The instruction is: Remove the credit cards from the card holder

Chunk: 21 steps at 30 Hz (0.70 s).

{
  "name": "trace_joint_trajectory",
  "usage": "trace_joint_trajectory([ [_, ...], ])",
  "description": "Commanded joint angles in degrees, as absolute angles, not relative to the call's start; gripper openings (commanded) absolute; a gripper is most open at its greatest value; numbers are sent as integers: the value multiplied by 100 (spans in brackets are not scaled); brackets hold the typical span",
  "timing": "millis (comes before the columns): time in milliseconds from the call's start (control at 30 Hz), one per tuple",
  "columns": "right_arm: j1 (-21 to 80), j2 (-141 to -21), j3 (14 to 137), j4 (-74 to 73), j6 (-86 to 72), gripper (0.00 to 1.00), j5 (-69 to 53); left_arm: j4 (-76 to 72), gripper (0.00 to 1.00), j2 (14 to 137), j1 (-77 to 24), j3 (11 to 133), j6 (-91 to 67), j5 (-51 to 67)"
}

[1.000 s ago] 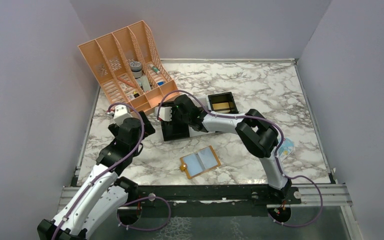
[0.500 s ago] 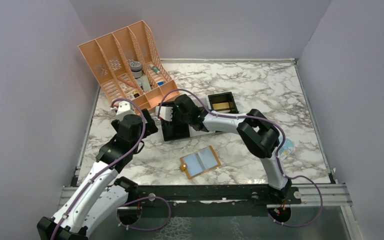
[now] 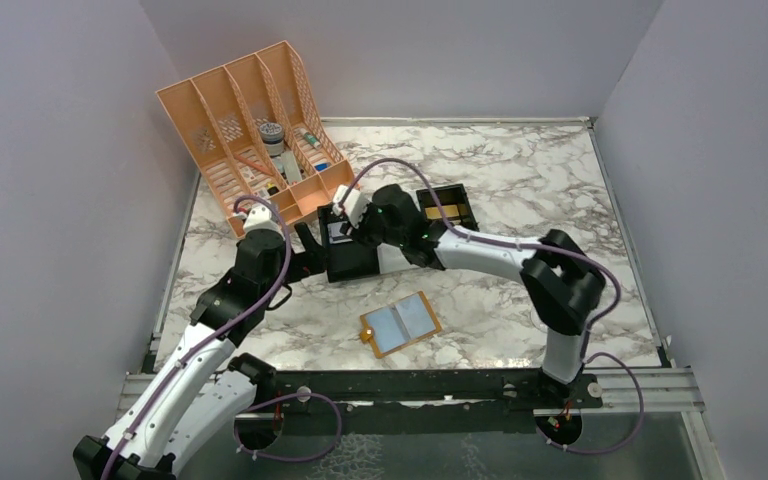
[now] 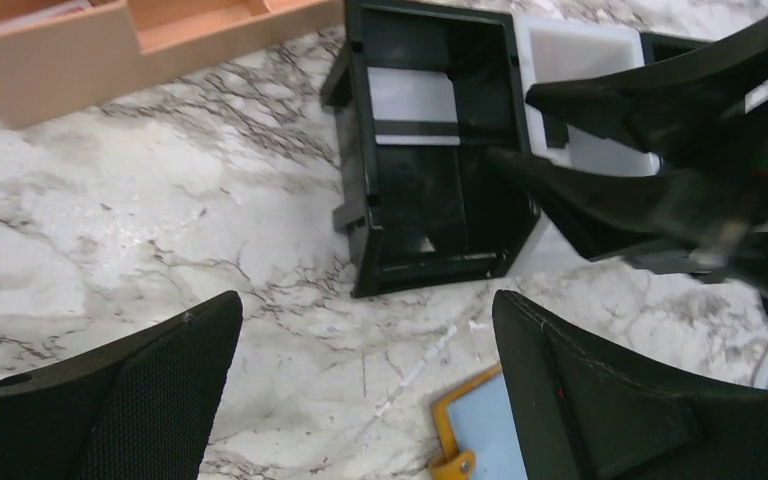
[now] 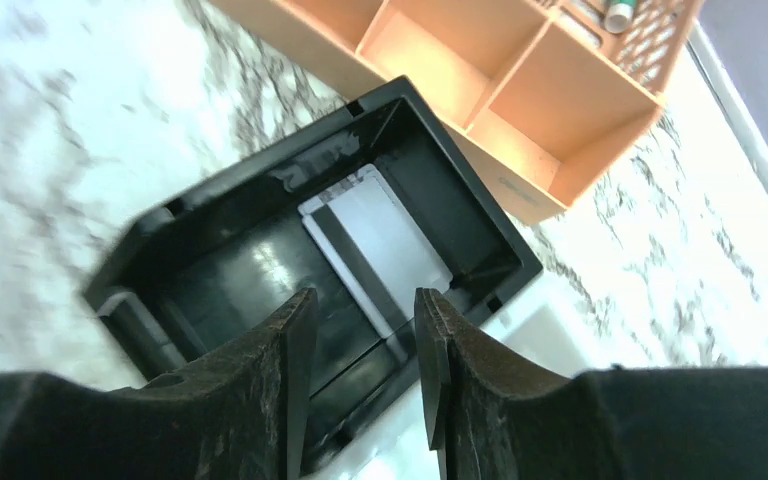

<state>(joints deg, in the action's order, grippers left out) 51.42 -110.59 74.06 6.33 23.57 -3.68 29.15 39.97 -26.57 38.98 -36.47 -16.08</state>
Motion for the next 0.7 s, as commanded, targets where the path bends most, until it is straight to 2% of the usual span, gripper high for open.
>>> trace_joint_trajectory([
  [0, 5150, -9882, 6596, 1252, 323, 41, -291, 2943, 99, 3783, -2622, 3693, -3665, -448],
  [333, 5142, -8149, 4636, 1015, -2509, 41, -165, 2889, 99, 3863, -2624, 3571, -3664, 773],
  [467, 5142, -7941, 4376, 502, -3229, 41, -73, 2833, 99, 4088, -2619, 3578, -3455, 1112],
  [667, 5142, -7909, 4424, -443, -3471, 41, 247, 2651, 98, 4349, -2619, 3617, -3292, 1496],
])
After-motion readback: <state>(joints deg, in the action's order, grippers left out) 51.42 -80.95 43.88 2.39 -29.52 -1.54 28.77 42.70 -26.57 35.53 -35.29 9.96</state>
